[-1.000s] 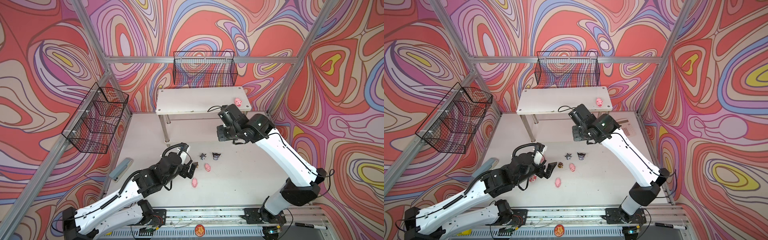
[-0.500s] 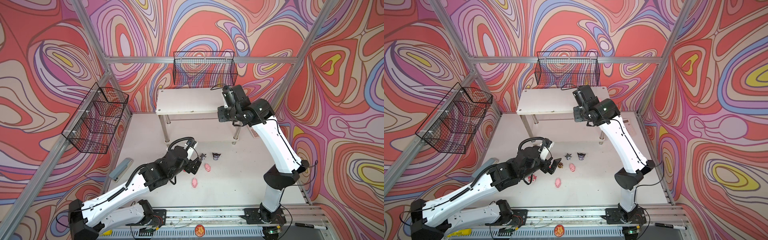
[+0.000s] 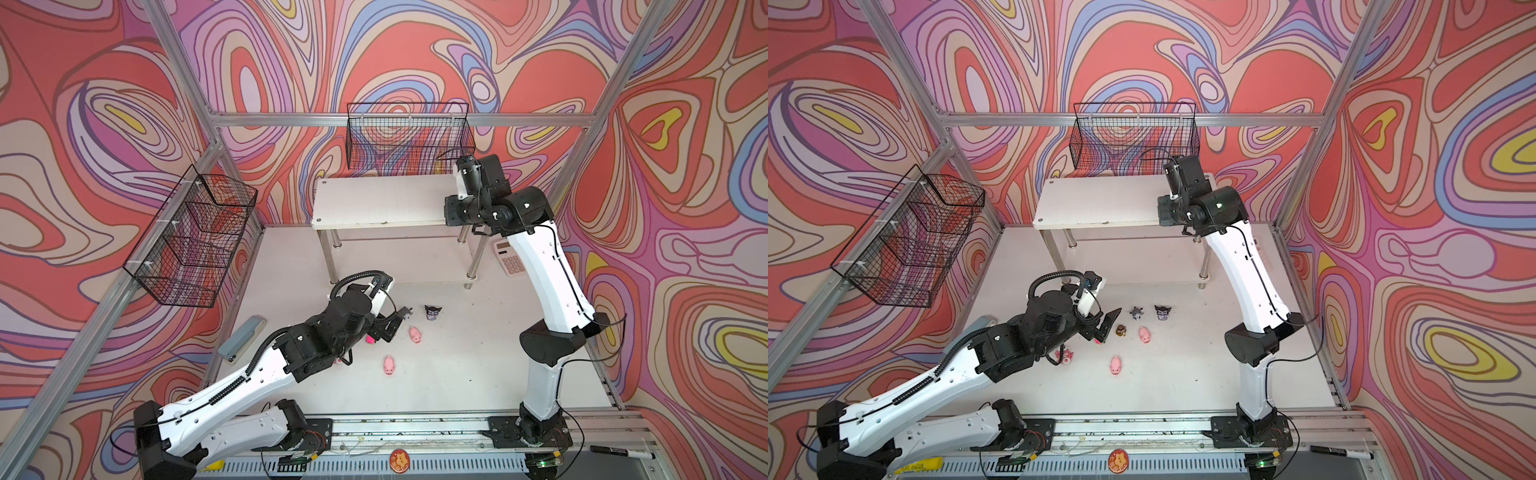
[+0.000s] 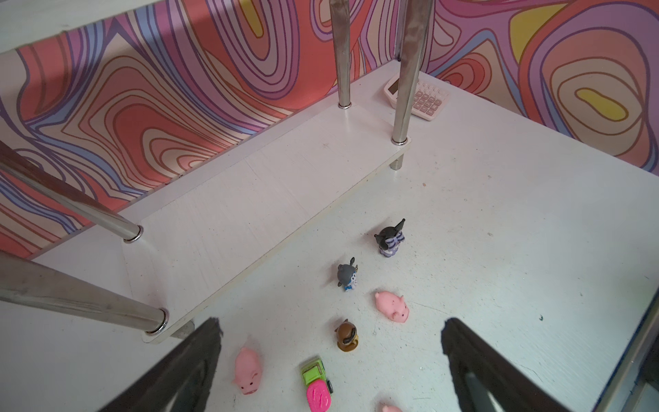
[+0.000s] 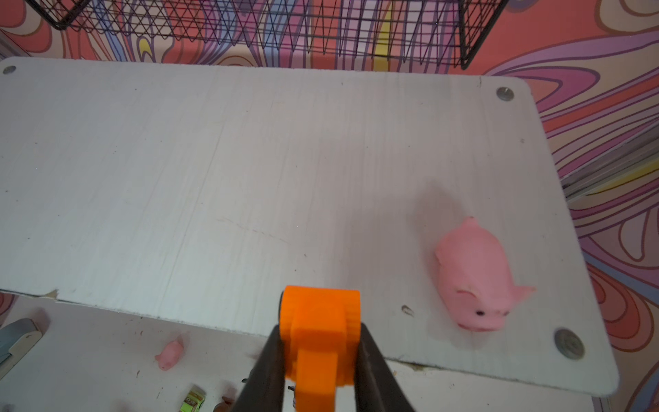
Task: Organize plastic toys on shelves
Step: Place the plastic toy on the shelf.
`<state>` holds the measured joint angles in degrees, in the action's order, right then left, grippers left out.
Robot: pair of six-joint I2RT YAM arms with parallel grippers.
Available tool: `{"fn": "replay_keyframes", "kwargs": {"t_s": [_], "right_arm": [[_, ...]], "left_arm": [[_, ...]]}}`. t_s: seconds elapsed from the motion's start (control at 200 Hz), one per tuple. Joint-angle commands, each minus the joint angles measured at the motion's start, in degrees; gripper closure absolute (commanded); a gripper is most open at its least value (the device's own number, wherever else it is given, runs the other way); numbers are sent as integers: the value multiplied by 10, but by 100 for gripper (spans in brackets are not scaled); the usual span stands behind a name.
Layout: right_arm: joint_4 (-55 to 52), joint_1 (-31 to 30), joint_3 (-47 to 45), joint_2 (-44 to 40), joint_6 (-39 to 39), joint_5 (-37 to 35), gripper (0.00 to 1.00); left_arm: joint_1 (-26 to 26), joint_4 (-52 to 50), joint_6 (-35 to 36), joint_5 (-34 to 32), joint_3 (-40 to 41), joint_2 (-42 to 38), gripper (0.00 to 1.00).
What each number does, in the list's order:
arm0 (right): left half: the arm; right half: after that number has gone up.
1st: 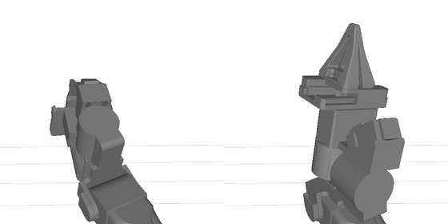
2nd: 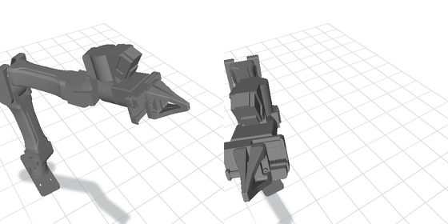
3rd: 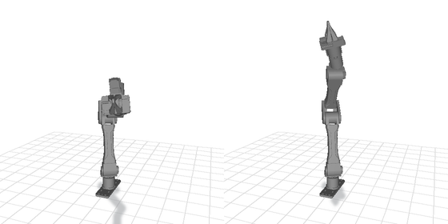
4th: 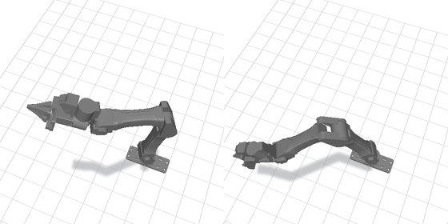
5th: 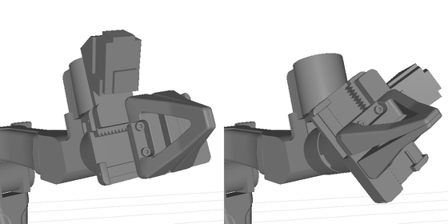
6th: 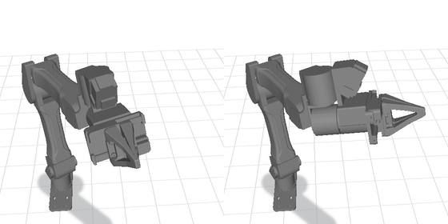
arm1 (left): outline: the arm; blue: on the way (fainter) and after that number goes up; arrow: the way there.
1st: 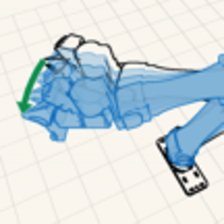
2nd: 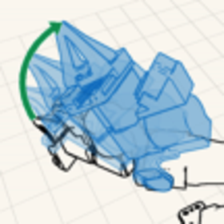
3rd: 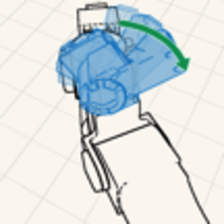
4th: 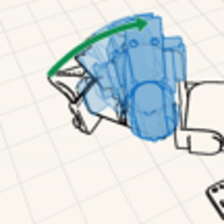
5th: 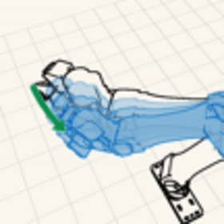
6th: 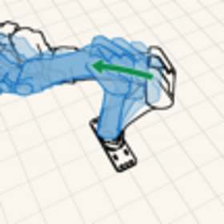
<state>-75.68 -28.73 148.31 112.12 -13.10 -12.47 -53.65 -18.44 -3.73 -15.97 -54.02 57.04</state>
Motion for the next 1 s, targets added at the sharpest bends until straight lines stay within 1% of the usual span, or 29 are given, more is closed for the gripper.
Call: {"fn": "replay_keyframes", "kwargs": {"t_s": [0.0,0.17,0.511,0.916,0.991], "right_arm": [[15,9,12,19,9,21,73],[21,19,24,30,10,36,72],[25,26,9,41,11,49,72],[29,28,7,52,5,47,66],[30,28,7,52,4,47,62]], "left_arm": [[-2,11,15,-14,-17,-2,0],[-3,10,19,-17,-20,0,0],[-3,10,21,-18,-22,5,0],[-2,7,26,-21,-21,0,0],[-1,7,26,-24,-19,-2,0]]}}
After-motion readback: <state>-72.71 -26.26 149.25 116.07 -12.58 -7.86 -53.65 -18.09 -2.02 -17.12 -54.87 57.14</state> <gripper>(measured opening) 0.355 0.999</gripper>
